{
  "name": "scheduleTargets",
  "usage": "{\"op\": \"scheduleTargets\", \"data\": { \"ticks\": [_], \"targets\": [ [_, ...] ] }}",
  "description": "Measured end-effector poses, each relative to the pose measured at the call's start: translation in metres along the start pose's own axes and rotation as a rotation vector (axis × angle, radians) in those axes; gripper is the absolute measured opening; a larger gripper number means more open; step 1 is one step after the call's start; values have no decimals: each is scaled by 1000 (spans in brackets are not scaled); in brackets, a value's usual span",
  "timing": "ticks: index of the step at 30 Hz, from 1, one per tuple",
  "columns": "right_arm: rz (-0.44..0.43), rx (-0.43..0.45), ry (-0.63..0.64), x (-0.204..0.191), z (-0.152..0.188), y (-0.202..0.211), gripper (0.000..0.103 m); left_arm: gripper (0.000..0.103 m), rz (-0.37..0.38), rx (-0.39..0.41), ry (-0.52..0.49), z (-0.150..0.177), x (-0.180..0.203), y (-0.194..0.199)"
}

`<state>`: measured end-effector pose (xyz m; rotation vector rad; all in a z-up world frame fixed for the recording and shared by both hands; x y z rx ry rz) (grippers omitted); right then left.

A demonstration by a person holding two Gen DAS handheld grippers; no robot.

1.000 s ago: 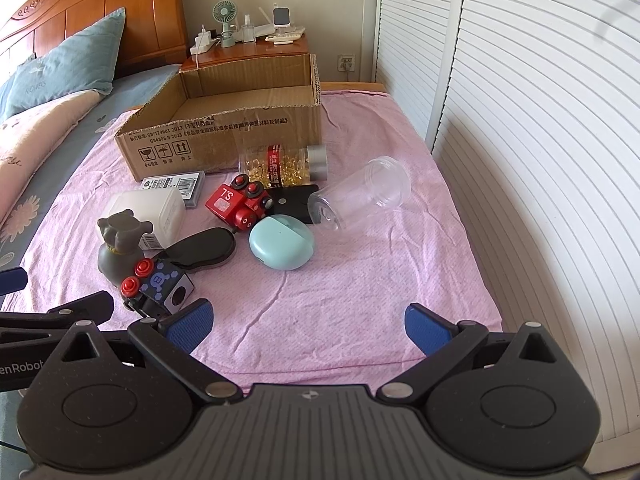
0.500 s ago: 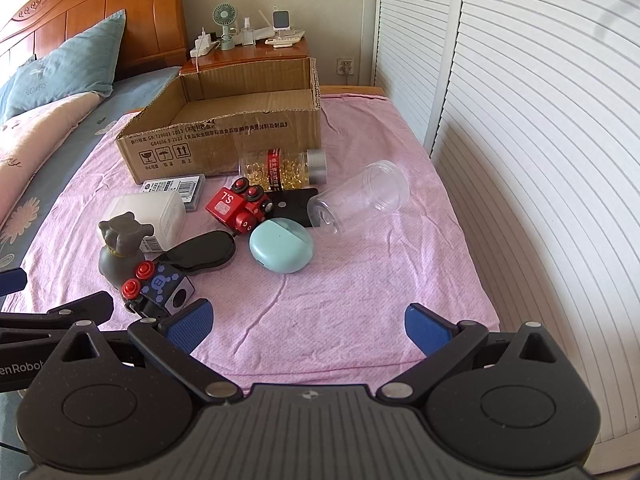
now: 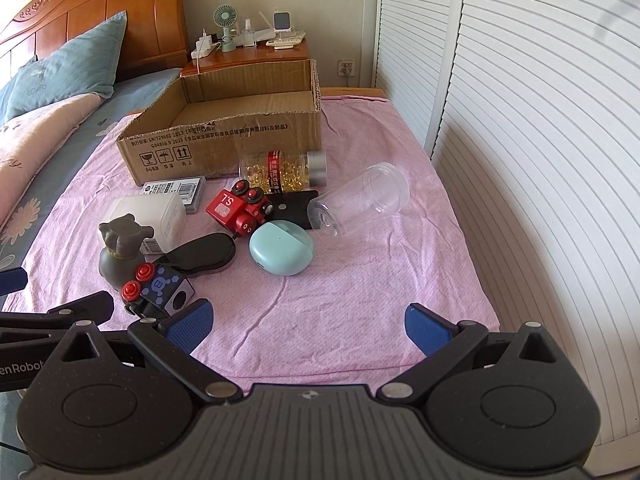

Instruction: Organize rigid objects

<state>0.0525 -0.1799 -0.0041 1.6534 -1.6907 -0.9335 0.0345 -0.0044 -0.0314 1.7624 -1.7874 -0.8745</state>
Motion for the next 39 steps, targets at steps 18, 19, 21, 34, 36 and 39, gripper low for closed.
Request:
{"op": "scheduleTargets", "data": {
  "ticks": [18,19,21,34,36,39],
  "targets": [
    [-43,1,23,2,-1,-15,103,102,43,49,-62,-5,1,-13],
    [-49,1,28,2,-1,-16,103,102,47,50,-68,-5,1,-15],
    [-58,2,37,3,0,-18,103,102,50,49,-89,-4,0,-20],
    [-111,-20,70,10,6,-39,103,102,117,-20,-146,7,3,-61],
    [-108,-24,82,10,7,-42,103,102,135,-17,-126,5,0,-62],
    [-112,-32,87,10,6,-46,103,102,130,13,-103,-5,-5,-60]
  ]
}}
Point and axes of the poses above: each gripper's, at about its wrist camera, not at the fingertips, and y roughly against the way its jaws point, x to its right, z to its underside, the point moved 5 cm from there along -y, roughly the way its jaws point, and after that the axes turned 6 degrees about -y, right-handed, at the moved point
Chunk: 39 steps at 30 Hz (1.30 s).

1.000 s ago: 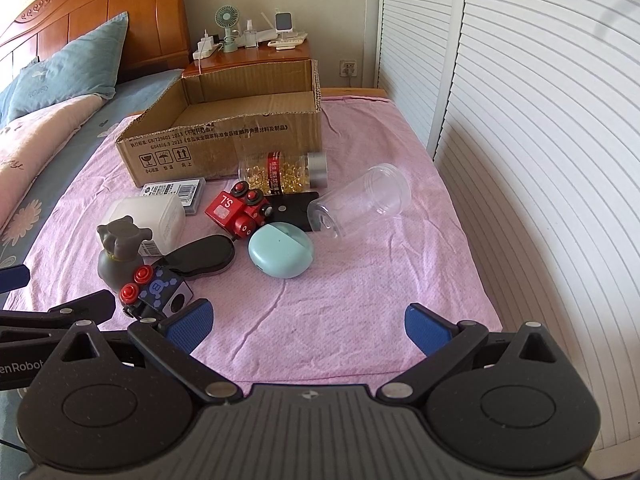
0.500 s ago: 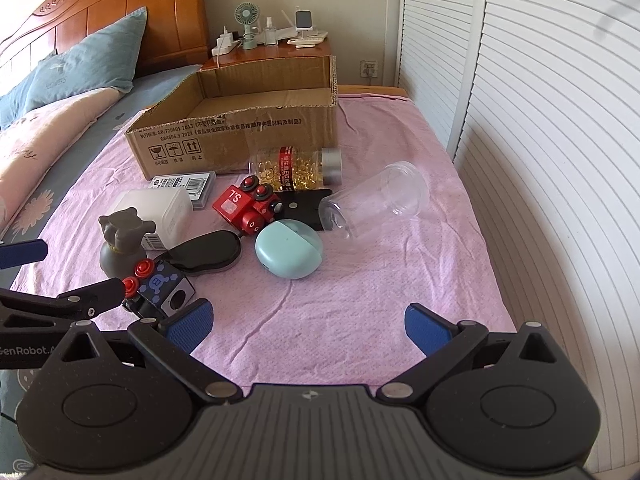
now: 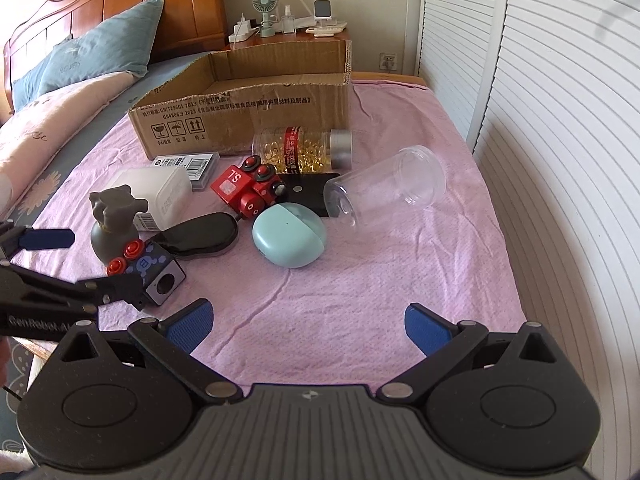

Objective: Organize rigid objects
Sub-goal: 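Move left tool toward grey toy dog while right tool moves toward blue cube toy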

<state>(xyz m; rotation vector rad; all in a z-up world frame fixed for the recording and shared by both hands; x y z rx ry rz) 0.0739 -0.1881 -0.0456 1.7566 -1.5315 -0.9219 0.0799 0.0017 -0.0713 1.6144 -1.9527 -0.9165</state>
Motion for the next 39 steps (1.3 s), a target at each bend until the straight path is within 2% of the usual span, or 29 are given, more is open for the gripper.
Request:
{"op": "scheduleTargets", "data": {
  "ticks": [6,13,20,27,33,37,39],
  "targets": [
    [-2,-1,18,-6,-4,-2,103,102,-17,42,60,-24,-15,-9],
    [5,-10,33,-8,-5,-4,103,102,-34,52,136,-30,-37,-11],
    [4,-8,57,-16,-7,-5,103,103,-63,58,116,-21,-55,7],
    [-7,-7,101,-28,-5,-5,103,103,-159,42,76,-2,-79,29],
    [-24,3,177,-44,-3,-3,103,102,-252,6,113,15,-105,38],
    [-59,14,239,-56,-1,-3,103,102,-251,11,130,21,-113,47],
    [-96,16,267,-64,0,-5,103,102,-228,11,136,23,-110,50]
  ]
}}
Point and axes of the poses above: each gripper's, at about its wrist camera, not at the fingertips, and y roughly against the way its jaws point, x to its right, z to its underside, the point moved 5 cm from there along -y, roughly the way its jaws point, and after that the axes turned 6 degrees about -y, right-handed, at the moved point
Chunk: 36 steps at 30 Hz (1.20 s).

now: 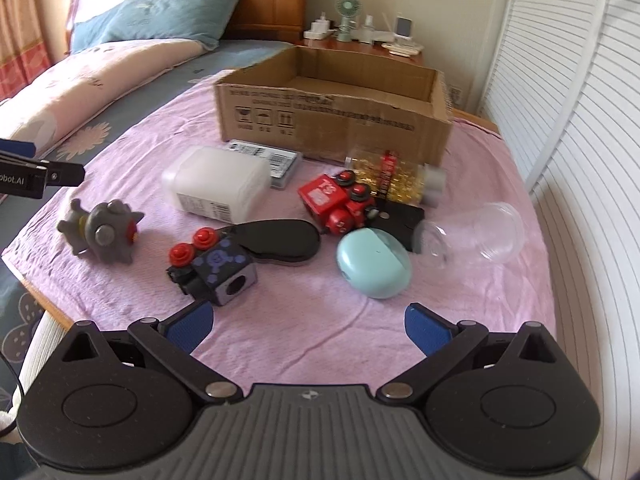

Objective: Organize rigid objects
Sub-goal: 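Move left tool toward grey toy dog while right tool moves toward blue cube toy, then close left tool on grey toy dog while right tool closes on blue cube toy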

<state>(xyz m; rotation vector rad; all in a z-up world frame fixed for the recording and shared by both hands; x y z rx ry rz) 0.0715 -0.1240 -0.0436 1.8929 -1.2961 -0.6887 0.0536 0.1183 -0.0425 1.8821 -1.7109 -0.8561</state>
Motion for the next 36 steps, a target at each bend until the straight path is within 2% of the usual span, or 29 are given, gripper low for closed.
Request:
{"op": "scheduleTargets", "data": {
  "ticks": [6,10,14,20,23,29,36],
  "targets": [
    [-93,8,101,-24,1,-17,103,102,128,-45,-51,10,36,-7],
    [-129,2,161,-35,3,-26,103,102,164,-91,-50,18,54,-23],
    [-136,-8,193,-40,4,-31,103,102,179,-120,7,21,57,-38],
    [-155,-11,191,-40,5,-33,103,103,121,-166,20,34,41,-48],
    [-182,-11,200,-41,4,-34,103,103,134,-167,61,42,27,-44],
    [-234,3,241,-58,-4,-41,103,103,119,-161,29,45,26,-40],
    [-333,-72,279,-66,6,-35,103,103,114,-155,0,44,30,-42]
  ]
}}
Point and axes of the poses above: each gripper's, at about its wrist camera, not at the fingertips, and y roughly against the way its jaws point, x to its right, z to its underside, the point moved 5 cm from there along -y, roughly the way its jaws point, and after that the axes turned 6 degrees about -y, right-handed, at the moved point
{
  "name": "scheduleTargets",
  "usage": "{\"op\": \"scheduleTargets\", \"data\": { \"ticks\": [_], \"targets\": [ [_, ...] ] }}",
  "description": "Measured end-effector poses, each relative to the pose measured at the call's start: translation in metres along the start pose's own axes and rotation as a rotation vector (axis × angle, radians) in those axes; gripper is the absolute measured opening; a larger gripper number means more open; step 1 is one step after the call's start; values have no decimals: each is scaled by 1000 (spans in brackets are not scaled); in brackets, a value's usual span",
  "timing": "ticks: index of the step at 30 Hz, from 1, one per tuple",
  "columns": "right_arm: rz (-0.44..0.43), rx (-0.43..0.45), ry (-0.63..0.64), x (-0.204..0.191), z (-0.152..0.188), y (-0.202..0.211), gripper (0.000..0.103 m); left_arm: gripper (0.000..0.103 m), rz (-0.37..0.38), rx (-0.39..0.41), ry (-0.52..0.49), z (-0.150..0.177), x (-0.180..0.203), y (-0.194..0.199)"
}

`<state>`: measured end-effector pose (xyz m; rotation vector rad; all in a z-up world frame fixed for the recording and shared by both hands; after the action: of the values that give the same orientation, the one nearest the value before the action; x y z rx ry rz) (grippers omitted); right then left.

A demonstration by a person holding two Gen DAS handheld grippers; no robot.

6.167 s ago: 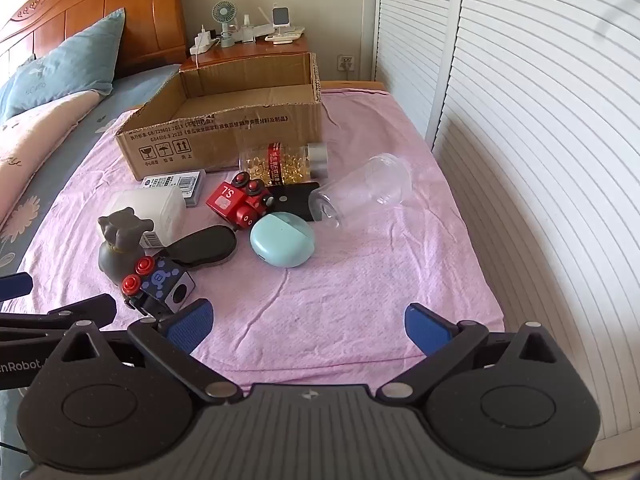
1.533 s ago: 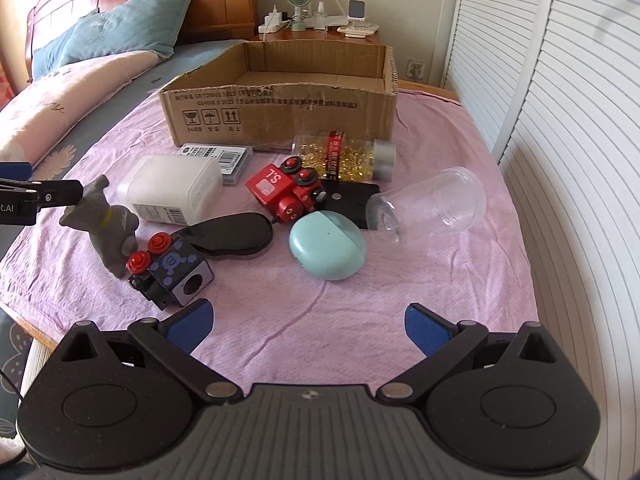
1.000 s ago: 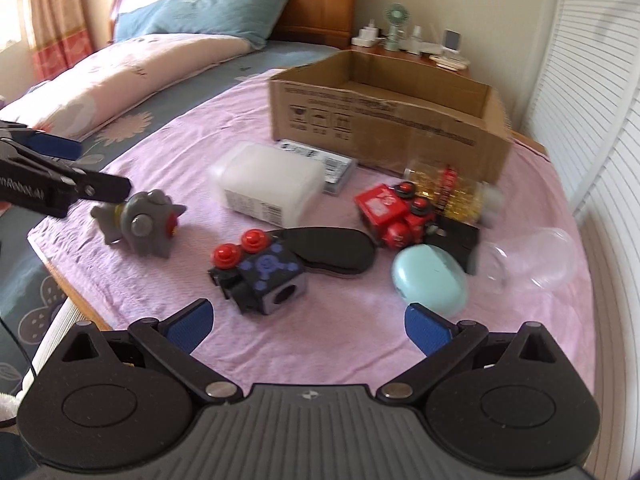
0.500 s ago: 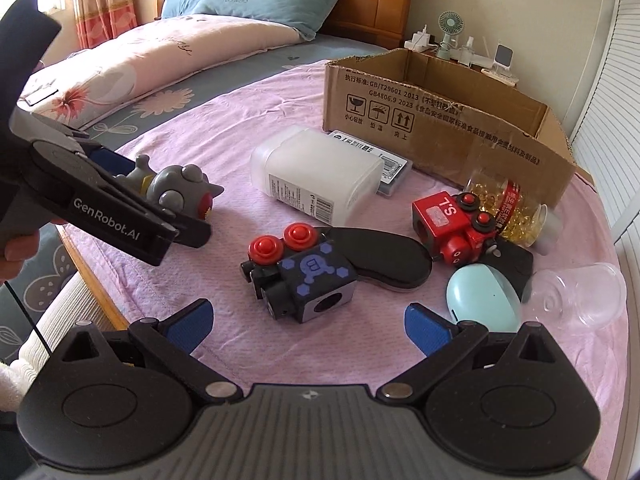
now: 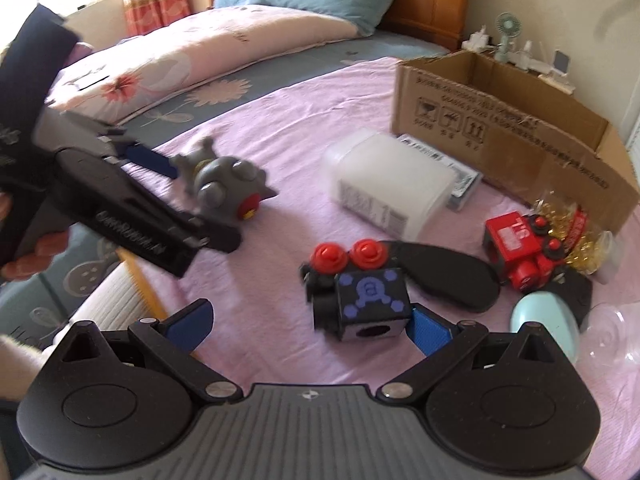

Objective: Organize rigid objects
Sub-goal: 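Close left tool on grey toy dog while right tool closes on blue cube toy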

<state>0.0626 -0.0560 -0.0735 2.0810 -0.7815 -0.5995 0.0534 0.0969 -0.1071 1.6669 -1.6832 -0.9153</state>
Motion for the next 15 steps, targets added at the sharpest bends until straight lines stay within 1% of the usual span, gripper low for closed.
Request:
{"op": "scheduleTargets", "data": {
  "ticks": [2,5,6,9,11,14,15],
  "targets": [
    [19,16,-4,1,0,2,103,102,2,8,-5,-1,1,0],
    [78,44,-21,10,-4,0,103,102,8,26,-12,-2,4,0],
    [99,47,-28,13,-5,-1,99,102,9,30,-11,-3,5,1],
    [124,45,-42,18,-5,-4,87,102,9,45,-8,-2,7,2],
    [138,53,-42,17,-5,-5,83,100,0,56,-13,-3,9,2],
    [150,63,-46,15,-4,-7,75,92,-14,68,-22,-2,10,3],
    [147,66,-51,14,-4,-8,72,89,-7,73,-20,-2,10,3]
  ]
}}
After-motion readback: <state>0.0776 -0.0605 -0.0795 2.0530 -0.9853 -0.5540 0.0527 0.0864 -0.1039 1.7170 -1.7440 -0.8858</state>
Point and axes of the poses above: each gripper's, at about its wrist camera, not at the fingertips, and y roughly against the way its jaws point, x to its right, z to its underside, the point moved 5 cm from there along -y, roughly the way its jaws point, and after that the axes turned 6 degrees about -y, right-handed, at the moved point
